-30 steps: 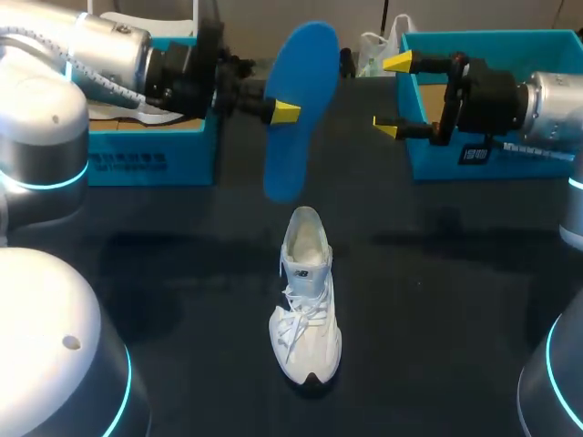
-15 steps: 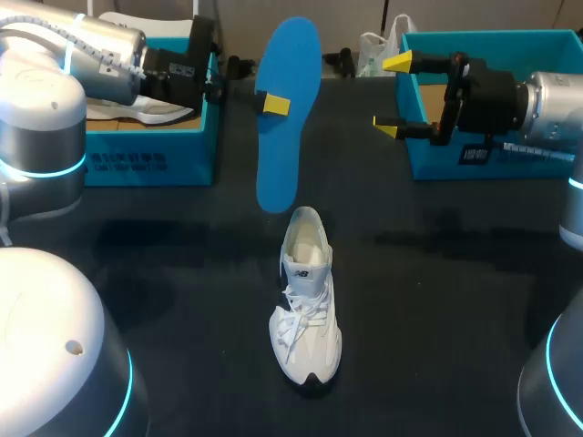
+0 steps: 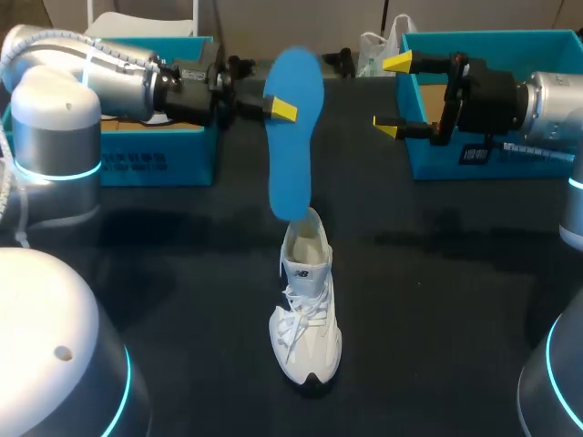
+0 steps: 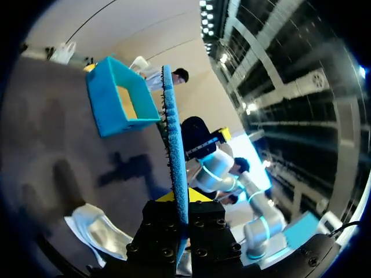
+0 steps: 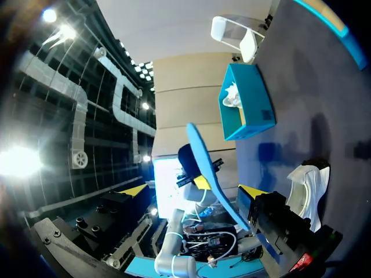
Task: Take the shoe out of the shoebox, open the shoe tongue, remove and reinsert the insole, then place the shoe into the shoebox
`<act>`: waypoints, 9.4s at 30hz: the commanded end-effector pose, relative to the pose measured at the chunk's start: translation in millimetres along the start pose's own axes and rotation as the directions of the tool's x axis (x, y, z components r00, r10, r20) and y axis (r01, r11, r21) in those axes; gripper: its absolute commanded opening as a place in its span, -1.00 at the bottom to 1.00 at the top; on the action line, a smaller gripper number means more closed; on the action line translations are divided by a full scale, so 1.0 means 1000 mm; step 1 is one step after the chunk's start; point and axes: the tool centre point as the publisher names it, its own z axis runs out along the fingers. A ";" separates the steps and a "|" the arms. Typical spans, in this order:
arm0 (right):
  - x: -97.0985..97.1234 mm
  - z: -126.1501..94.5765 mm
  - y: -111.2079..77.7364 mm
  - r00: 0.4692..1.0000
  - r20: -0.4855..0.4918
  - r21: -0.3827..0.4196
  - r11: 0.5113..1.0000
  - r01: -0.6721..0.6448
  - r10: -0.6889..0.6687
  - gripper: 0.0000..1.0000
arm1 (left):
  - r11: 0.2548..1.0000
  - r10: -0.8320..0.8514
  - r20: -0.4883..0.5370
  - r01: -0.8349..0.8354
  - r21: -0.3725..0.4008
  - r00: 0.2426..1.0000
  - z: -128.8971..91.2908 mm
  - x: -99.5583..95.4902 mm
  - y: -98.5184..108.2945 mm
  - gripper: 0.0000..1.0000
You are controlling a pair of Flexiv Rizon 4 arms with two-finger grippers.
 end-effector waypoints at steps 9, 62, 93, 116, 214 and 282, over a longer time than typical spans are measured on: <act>0.000 0.001 -0.001 1.000 0.004 -0.002 1.000 -0.001 0.001 1.00 | 0.968 -0.249 -0.062 0.251 0.032 0.967 0.007 -0.032 -0.004 -1.00; 0.060 0.035 0.002 0.592 0.799 0.141 0.990 -0.010 -0.108 1.00 | 0.896 -0.429 -0.097 0.437 0.079 0.898 0.028 -0.070 0.003 -1.00; 0.050 0.083 -0.013 0.251 0.958 0.163 0.983 -0.087 -0.137 1.00 | 0.896 -0.429 -0.097 0.437 0.079 0.898 0.028 -0.070 0.003 -1.00; 0.047 0.093 -0.022 0.224 0.973 -0.043 0.995 -0.092 0.063 1.00 | 0.896 -0.429 -0.097 0.437 0.079 0.898 0.028 -0.070 0.003 -1.00; -0.025 0.021 0.002 0.993 0.112 0.076 0.997 0.018 -0.026 1.00 | 0.889 0.382 -0.050 -0.352 0.294 0.923 -0.025 -0.026 -0.017 -1.00; -0.025 0.021 0.002 0.993 0.112 0.076 0.997 0.018 -0.026 1.00 | -0.701 0.690 0.272 -0.713 0.017 -0.671 -0.055 0.022 -0.010 -1.00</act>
